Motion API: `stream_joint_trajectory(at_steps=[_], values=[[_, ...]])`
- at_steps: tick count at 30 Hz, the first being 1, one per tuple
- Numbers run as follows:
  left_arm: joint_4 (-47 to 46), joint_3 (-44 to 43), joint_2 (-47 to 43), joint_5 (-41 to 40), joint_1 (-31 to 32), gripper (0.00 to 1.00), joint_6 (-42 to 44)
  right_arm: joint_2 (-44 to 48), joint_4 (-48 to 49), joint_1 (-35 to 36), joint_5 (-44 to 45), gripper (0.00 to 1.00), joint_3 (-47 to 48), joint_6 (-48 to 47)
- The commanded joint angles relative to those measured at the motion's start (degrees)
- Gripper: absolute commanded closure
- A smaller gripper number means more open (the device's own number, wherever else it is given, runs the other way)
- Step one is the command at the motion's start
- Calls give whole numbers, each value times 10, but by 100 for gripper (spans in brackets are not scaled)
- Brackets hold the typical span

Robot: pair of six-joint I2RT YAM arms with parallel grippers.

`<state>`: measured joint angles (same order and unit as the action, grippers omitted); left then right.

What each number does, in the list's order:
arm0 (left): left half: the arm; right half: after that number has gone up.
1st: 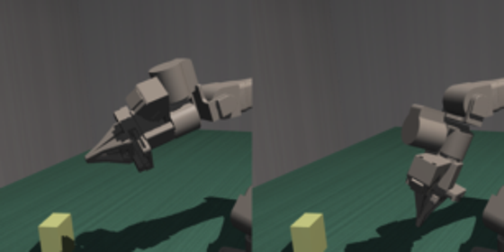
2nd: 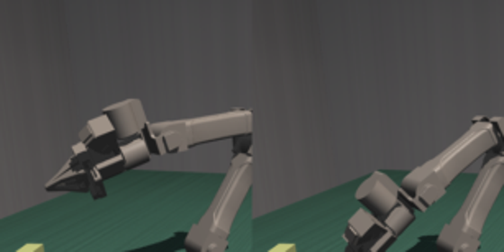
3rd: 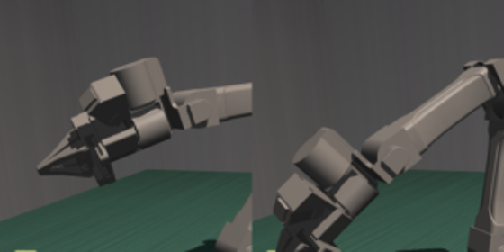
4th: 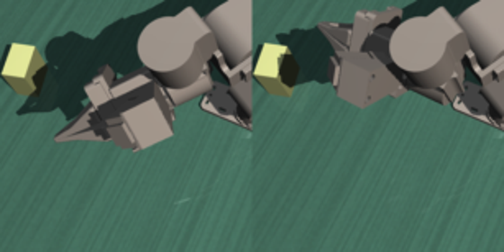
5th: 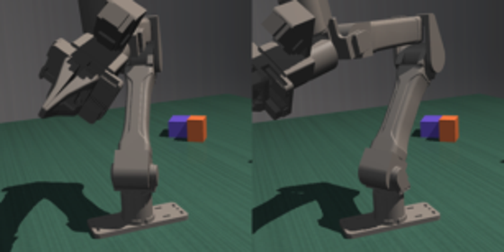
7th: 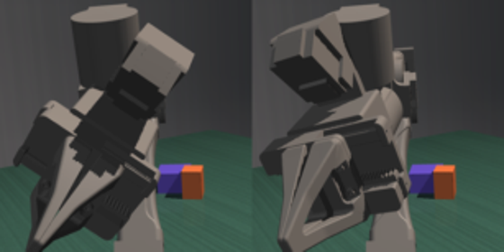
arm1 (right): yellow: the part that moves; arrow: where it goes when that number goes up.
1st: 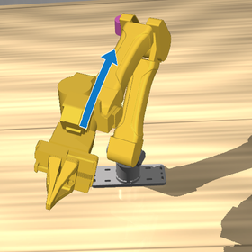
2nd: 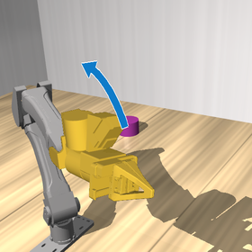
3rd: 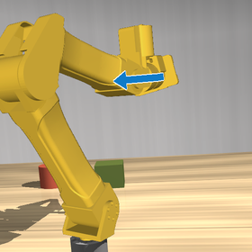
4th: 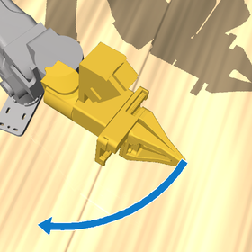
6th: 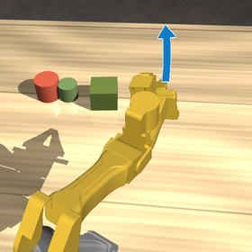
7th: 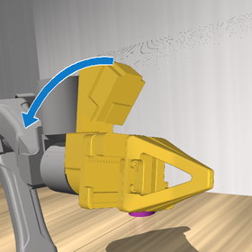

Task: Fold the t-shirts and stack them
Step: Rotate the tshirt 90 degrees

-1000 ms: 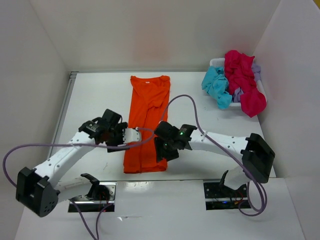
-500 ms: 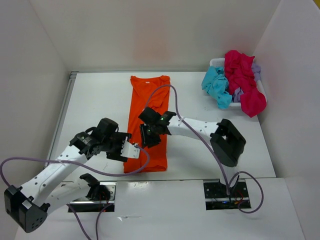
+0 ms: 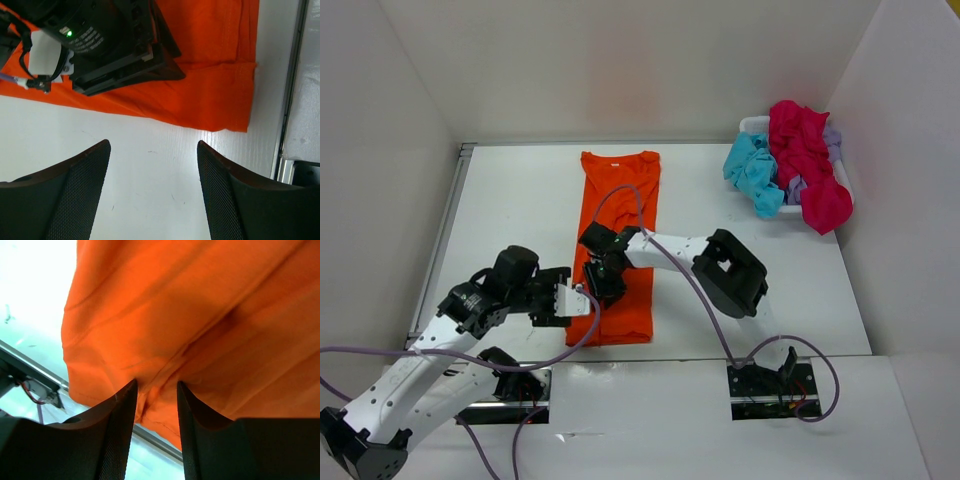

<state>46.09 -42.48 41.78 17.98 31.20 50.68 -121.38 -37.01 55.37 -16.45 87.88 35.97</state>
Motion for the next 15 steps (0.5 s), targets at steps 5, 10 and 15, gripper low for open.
stream_joint_trajectory(at_steps=[5, 10, 15], values=[[-13, 6, -6, 26, -3, 22, -14, -24, -21, 18, -6, 57, 59, -16], [-13, 11, -6, 21, -3, 22, -8, -24, -41, 23, 4, 61, 70, -22], [-13, 11, -6, 21, -3, 22, -8, -32, -63, 35, 21, 61, 99, -22]])
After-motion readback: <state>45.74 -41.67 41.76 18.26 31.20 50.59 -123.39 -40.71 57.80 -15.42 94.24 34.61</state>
